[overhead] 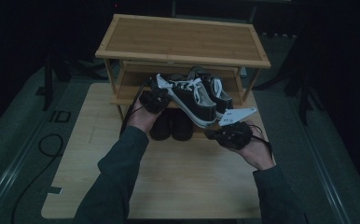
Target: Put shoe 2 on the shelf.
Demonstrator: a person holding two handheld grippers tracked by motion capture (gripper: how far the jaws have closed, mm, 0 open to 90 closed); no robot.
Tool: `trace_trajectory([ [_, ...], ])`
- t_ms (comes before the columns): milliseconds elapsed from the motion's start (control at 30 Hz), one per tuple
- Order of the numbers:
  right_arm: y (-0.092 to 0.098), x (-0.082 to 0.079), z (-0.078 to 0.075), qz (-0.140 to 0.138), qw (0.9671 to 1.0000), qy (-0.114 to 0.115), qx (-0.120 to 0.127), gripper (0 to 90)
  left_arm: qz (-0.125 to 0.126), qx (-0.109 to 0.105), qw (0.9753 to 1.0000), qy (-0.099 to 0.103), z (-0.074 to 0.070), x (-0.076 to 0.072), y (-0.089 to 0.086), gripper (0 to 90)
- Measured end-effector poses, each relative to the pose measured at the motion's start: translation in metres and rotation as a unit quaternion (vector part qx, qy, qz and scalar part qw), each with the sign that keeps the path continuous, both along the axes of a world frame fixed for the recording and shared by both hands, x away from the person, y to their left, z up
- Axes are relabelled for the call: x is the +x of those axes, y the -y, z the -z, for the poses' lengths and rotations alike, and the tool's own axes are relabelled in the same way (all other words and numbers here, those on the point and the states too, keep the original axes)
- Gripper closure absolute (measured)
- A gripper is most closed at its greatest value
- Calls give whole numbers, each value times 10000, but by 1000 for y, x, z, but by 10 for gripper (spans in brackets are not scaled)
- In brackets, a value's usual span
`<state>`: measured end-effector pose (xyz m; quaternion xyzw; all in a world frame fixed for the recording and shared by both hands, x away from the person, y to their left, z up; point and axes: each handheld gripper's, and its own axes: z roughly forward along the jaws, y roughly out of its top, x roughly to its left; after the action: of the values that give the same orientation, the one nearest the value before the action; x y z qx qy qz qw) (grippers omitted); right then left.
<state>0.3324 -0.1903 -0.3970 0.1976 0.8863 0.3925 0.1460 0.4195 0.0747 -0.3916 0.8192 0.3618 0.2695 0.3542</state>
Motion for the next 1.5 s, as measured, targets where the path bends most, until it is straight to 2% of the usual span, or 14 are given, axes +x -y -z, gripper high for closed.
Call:
trace_trajectory([
  [167, 7, 1, 1, 59, 10000, -25, 76, 884, -24, 56, 10000, 15, 0, 1, 1, 900],
  [300, 10, 1, 2, 68, 9999, -20, 99, 881, -165, 151, 9997, 32, -1, 4, 2, 900],
  [533, 6, -1, -2, -76, 9996, 86, 271, 880, -378, -62, 9993, -53, 2, 12, -3, 900],
  [600, 2, -2, -3, -128, 9993, 109, 326, 880, -358, -10, 9994, -15, 1, 10, -3, 900],
  [833, -6, -1, -7, -173, 9989, 249, 348, 897, -359, 57, 9993, -101, 2, 11, -10, 900],
  [1133, -7, 3, -6, -93, 9986, 291, 439, 900, -324, 207, 9992, -130, 1, 8, -31, 900],
  [1167, -7, 2, -6, -85, 9985, 290, 452, 900, -342, 99, 9993, -114, 2, 8, -31, 900],
  [1267, -9, 3, -6, -93, 9985, 285, 451, 900, -303, -16, 9995, -125, 3, 9, -34, 900],
  [1333, -11, 3, -7, -131, 9984, 270, 486, 900, -298, -38, 9995, -126, 3, 9, -35, 900],
  [1500, -18, 3, -7, -197, 9985, 313, 400, 900, -287, -111, 9994, -138, 4, 9, -36, 900],
])
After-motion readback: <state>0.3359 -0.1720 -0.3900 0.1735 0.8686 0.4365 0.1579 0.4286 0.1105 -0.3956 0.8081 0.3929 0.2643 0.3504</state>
